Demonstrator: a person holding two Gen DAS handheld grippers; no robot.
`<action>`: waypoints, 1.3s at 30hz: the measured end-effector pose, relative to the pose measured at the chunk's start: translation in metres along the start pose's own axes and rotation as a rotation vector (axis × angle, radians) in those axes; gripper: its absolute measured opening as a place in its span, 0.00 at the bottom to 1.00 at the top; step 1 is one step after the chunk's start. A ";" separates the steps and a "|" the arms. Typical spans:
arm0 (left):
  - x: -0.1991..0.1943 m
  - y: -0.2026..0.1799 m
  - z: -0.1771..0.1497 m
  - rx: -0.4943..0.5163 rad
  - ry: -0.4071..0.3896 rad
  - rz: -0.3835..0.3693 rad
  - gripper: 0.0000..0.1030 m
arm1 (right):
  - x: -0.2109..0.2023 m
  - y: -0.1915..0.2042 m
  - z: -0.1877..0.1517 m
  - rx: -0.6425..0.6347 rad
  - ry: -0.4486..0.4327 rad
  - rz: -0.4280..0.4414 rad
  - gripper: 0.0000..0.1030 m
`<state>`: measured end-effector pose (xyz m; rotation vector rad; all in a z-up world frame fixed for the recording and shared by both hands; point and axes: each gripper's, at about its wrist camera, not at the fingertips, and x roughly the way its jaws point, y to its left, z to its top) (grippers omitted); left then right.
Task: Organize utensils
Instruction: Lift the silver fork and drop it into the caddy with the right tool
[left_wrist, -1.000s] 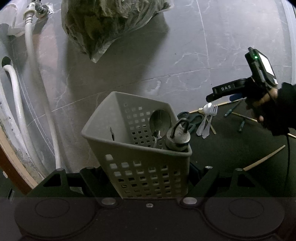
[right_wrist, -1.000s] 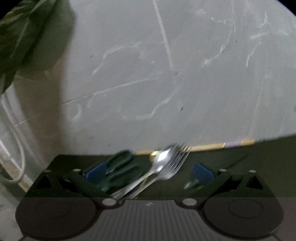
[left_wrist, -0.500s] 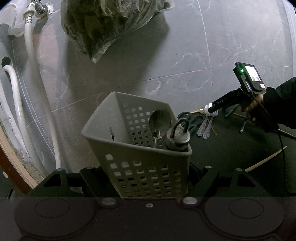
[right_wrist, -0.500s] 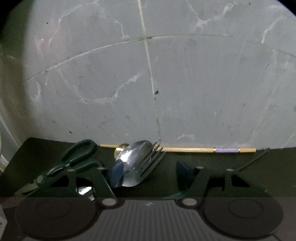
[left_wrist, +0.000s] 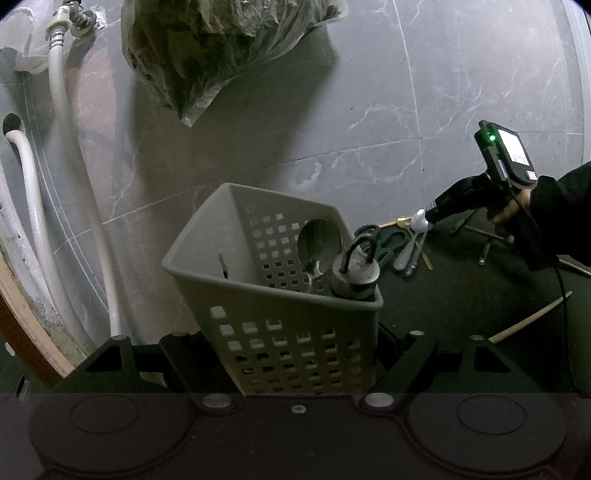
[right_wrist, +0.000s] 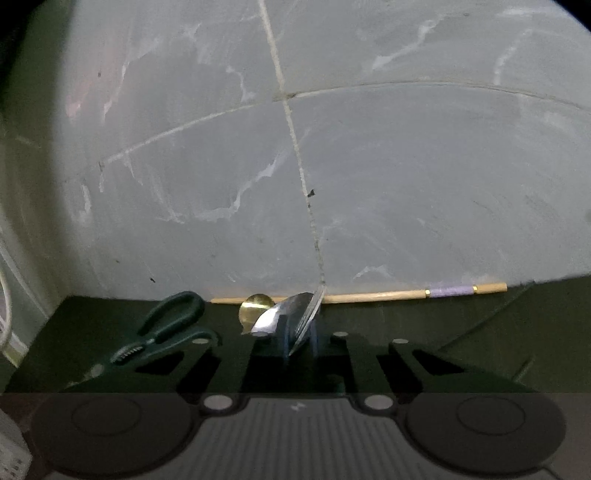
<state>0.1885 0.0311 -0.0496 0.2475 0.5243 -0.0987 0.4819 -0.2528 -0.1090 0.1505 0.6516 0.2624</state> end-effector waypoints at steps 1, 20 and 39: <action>0.000 0.000 -0.001 0.001 -0.002 -0.001 0.79 | -0.003 0.000 -0.001 0.021 -0.005 0.005 0.09; -0.002 0.003 -0.007 0.025 -0.038 -0.026 0.79 | -0.114 0.023 -0.006 0.124 -0.217 0.068 0.01; -0.003 0.005 -0.010 0.022 -0.052 -0.040 0.78 | -0.237 0.114 0.049 -0.072 -0.554 0.289 0.01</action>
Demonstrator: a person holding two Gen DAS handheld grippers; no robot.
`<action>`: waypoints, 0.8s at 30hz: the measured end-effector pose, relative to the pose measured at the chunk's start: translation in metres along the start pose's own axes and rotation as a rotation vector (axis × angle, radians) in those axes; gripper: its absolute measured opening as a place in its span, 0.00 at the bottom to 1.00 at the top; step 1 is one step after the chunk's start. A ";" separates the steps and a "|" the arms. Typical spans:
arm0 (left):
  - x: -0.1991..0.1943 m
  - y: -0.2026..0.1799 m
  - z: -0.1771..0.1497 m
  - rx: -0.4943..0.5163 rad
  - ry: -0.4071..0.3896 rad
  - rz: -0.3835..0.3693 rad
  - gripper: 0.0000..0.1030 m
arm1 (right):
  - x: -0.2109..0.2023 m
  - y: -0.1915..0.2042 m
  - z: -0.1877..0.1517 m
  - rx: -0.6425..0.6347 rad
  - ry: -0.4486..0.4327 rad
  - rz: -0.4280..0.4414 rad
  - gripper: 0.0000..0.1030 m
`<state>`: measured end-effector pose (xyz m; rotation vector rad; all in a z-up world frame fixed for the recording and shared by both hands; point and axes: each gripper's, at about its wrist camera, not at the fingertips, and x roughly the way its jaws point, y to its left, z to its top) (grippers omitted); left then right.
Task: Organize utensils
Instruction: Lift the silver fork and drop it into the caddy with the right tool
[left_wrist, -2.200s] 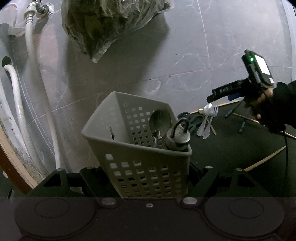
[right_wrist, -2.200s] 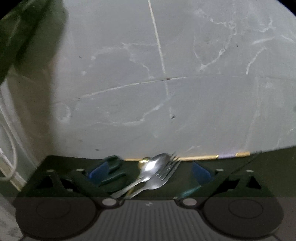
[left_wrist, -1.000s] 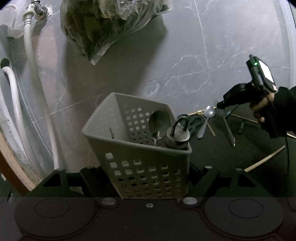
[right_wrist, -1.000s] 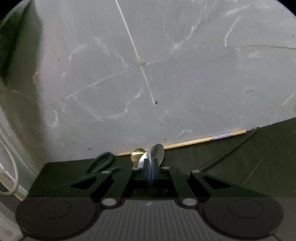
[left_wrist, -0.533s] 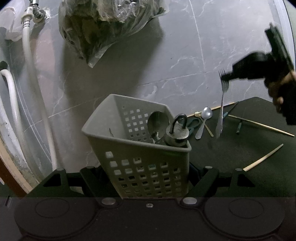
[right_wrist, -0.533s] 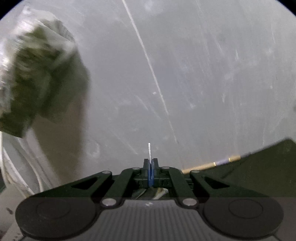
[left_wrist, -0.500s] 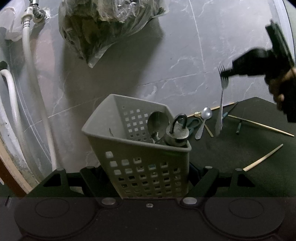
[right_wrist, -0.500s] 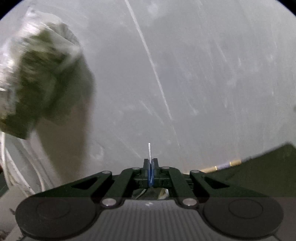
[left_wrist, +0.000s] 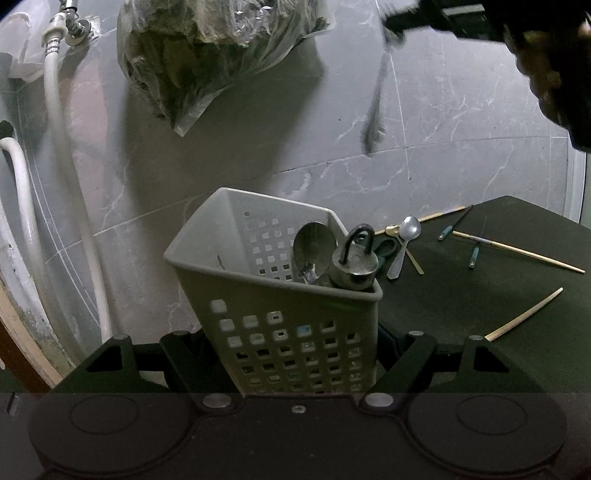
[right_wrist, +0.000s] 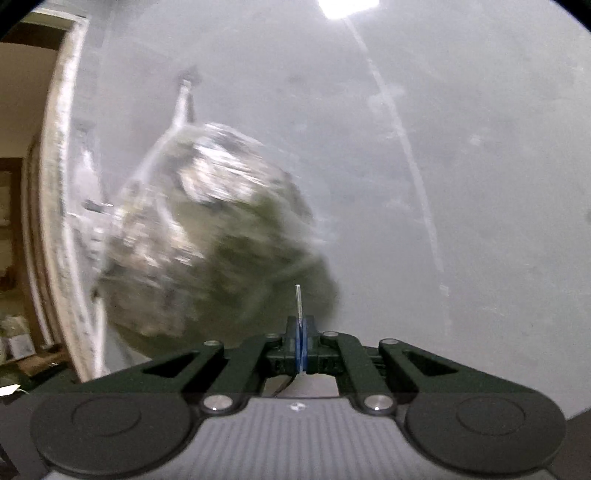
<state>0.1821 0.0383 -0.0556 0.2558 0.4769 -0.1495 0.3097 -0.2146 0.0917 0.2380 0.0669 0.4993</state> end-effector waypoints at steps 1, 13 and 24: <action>0.000 0.000 0.000 0.000 0.000 0.000 0.78 | 0.001 0.008 0.001 -0.008 -0.007 0.021 0.01; 0.001 0.000 0.000 0.000 -0.002 0.000 0.78 | 0.017 0.080 -0.039 -0.209 0.066 0.155 0.02; 0.001 0.000 0.000 0.000 -0.001 0.000 0.78 | 0.018 0.093 -0.070 -0.249 0.163 0.196 0.02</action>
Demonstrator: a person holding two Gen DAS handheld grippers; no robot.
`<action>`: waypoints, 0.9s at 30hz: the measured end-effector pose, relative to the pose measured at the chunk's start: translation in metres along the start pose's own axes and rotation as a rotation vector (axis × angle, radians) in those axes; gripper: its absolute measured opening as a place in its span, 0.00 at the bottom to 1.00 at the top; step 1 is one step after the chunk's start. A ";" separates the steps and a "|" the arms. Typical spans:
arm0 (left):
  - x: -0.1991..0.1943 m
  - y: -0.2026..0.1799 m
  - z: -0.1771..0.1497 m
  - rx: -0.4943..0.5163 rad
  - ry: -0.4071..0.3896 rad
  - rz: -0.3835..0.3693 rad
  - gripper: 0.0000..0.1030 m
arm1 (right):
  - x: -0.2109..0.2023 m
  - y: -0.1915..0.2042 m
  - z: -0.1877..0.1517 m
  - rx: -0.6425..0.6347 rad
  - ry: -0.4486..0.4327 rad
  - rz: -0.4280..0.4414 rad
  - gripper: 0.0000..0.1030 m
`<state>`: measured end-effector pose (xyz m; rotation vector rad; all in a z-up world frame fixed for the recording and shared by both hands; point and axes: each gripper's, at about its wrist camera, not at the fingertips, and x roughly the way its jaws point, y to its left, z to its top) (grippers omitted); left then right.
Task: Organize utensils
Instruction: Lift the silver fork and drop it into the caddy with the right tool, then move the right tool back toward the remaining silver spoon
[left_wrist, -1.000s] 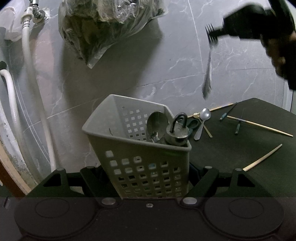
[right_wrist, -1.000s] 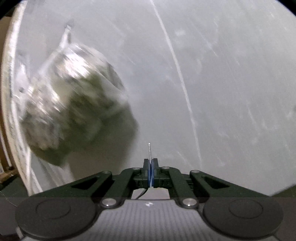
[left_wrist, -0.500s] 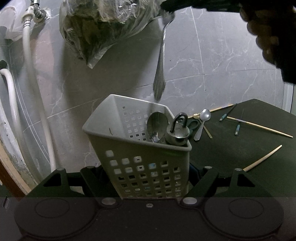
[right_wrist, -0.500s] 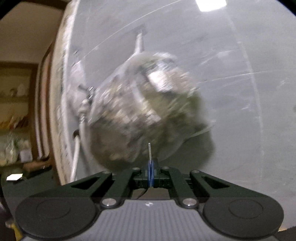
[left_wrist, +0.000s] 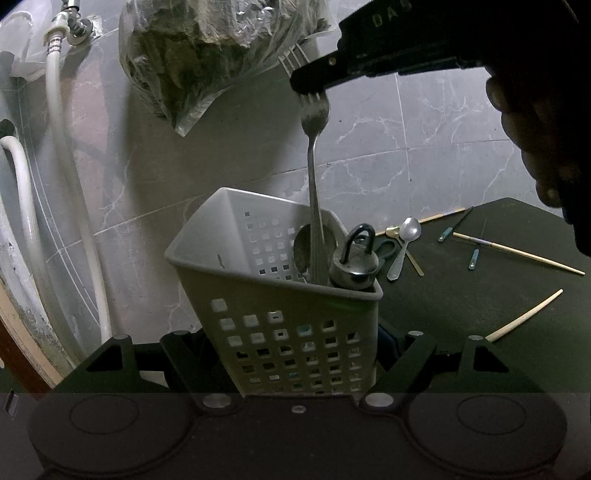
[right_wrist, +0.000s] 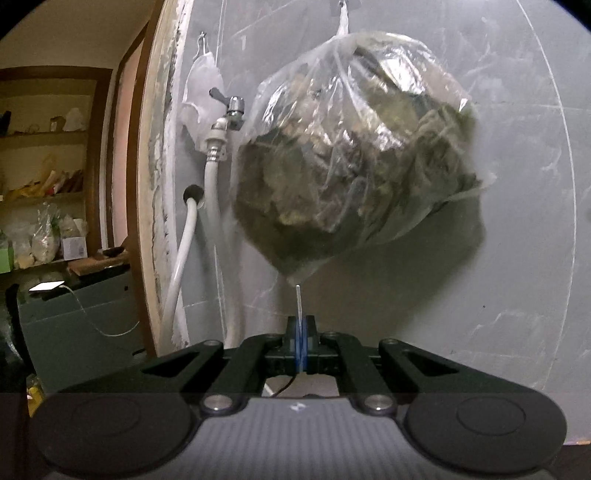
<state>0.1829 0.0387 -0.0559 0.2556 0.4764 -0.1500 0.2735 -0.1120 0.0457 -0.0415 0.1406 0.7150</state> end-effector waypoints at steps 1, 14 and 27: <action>0.000 0.000 0.000 -0.001 0.000 0.000 0.78 | 0.000 0.000 -0.001 0.000 0.005 0.002 0.02; 0.000 0.000 0.000 -0.001 0.000 0.000 0.78 | 0.002 0.006 -0.015 -0.003 0.087 0.029 0.06; 0.001 -0.001 0.000 -0.005 0.001 -0.001 0.78 | -0.002 0.002 -0.015 0.023 0.089 0.027 0.35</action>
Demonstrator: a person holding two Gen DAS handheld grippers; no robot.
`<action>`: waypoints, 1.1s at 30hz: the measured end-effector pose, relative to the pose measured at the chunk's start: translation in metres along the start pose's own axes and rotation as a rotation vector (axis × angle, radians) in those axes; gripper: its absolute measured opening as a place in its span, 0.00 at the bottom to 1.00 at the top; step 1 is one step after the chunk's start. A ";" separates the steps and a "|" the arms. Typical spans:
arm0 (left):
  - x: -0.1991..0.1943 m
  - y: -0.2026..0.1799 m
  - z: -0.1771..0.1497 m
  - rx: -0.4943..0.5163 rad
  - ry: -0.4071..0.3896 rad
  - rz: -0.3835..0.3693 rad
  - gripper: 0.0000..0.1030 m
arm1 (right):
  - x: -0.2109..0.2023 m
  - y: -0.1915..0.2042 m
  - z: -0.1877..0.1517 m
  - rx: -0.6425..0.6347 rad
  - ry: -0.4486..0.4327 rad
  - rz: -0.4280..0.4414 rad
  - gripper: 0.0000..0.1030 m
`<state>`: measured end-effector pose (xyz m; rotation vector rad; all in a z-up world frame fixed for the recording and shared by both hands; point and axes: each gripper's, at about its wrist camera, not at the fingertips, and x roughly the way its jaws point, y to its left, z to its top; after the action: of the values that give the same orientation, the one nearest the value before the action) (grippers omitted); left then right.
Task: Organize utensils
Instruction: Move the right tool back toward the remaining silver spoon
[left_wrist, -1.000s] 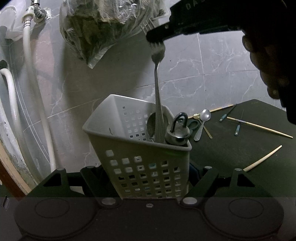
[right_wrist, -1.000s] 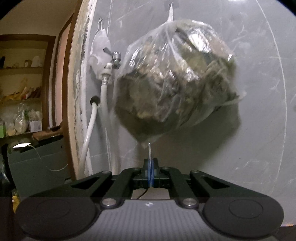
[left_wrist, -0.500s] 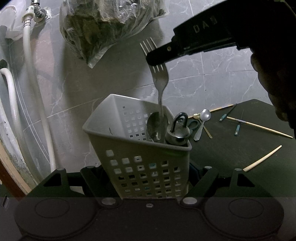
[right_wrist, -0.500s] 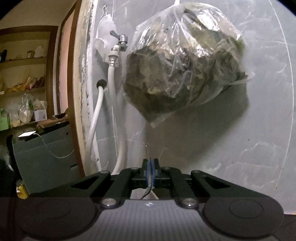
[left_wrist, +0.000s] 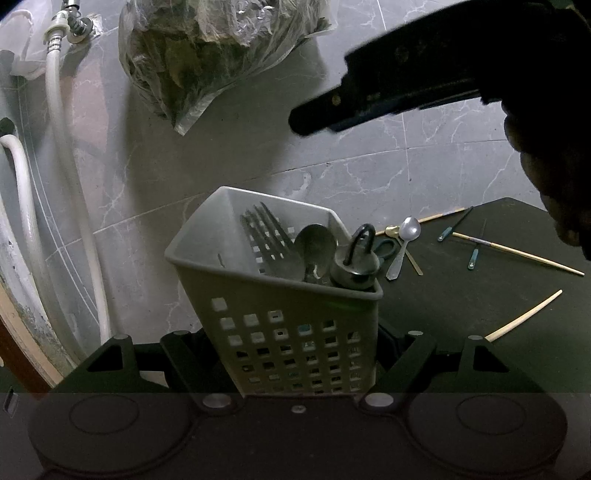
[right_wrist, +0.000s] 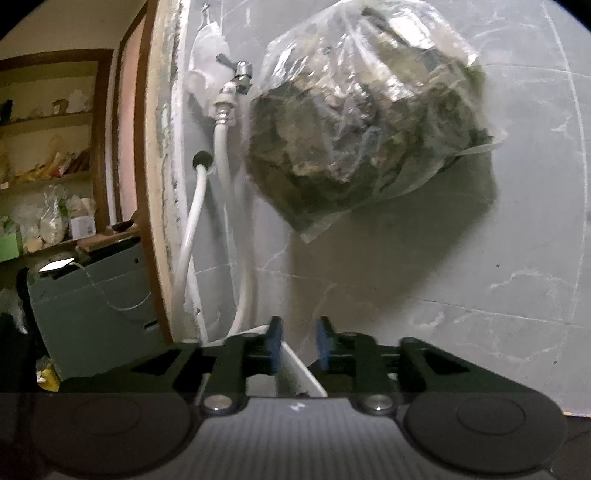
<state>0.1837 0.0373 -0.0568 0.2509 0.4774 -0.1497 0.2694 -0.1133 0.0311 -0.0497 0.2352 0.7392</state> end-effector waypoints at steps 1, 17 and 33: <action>0.000 0.001 0.000 0.000 0.000 0.000 0.78 | -0.002 -0.002 0.001 0.008 -0.011 -0.013 0.43; 0.000 0.001 0.002 -0.010 0.014 0.008 0.78 | -0.013 -0.107 -0.046 0.415 0.153 -0.403 1.00; 0.001 -0.003 0.007 -0.030 0.051 0.037 0.78 | 0.017 -0.180 -0.086 0.445 0.342 -0.447 1.00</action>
<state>0.1870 0.0328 -0.0516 0.2349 0.5246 -0.1001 0.3862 -0.2457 -0.0632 0.1912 0.6861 0.2173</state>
